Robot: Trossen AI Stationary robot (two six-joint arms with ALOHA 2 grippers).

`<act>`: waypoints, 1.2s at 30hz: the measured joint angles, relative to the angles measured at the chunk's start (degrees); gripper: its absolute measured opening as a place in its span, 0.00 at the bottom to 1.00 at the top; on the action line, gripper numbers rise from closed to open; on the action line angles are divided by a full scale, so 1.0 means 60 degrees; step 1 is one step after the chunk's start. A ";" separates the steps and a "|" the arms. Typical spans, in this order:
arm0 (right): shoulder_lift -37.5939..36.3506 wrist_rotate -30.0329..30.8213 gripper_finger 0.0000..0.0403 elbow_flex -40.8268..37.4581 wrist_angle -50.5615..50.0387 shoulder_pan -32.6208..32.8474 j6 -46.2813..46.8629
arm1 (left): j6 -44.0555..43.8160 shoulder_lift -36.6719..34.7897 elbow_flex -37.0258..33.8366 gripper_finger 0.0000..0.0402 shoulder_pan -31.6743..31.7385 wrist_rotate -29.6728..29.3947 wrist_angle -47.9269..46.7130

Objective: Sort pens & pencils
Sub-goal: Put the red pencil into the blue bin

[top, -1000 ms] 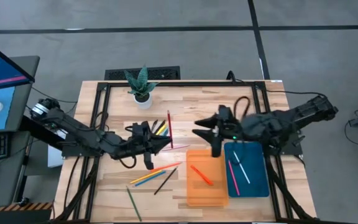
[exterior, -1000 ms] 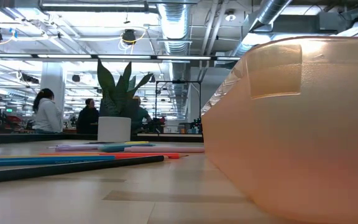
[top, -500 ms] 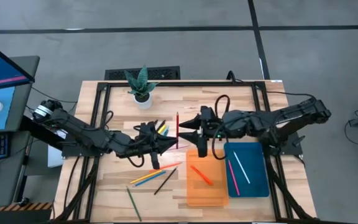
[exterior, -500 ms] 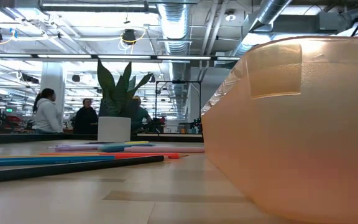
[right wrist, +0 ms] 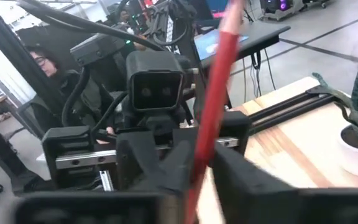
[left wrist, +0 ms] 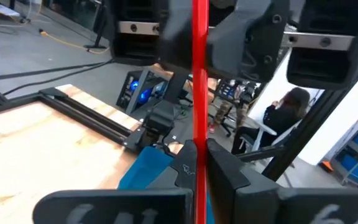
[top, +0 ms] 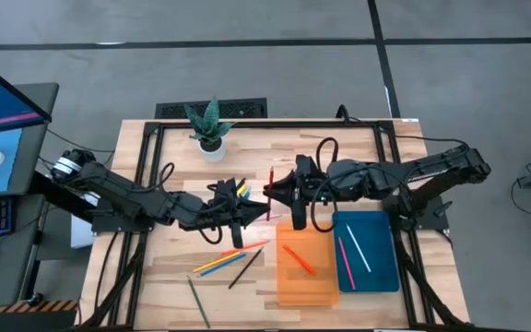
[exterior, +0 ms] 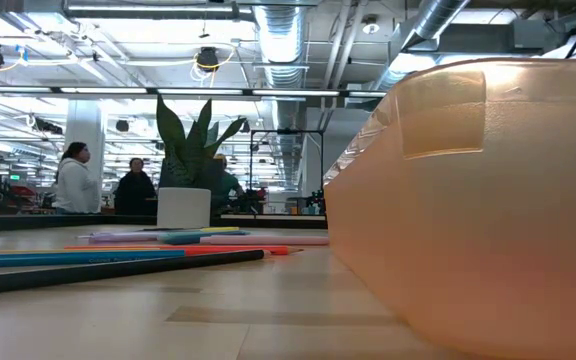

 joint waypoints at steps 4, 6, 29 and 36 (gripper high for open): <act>-0.0004 -0.0094 0.06 0.0000 0.0069 -0.0021 0.0020 | 0.0024 0.0000 0.0000 0.01 0.0017 -0.0015 -0.0007; -0.0004 -0.0059 0.06 0.0000 0.0034 -0.0031 0.0111 | -0.0052 0.0000 0.0000 0.02 0.0017 -0.0016 -0.0103; -0.3528 0.0905 0.06 -0.2040 -1.2107 0.3704 0.9916 | -0.4322 -0.0011 0.0004 0.27 -0.0023 0.0570 -0.5125; -0.2728 0.0716 0.06 -0.4235 -0.9994 0.6195 1.4282 | -0.5184 -0.0011 0.0004 0.25 -0.0230 0.0860 -0.6620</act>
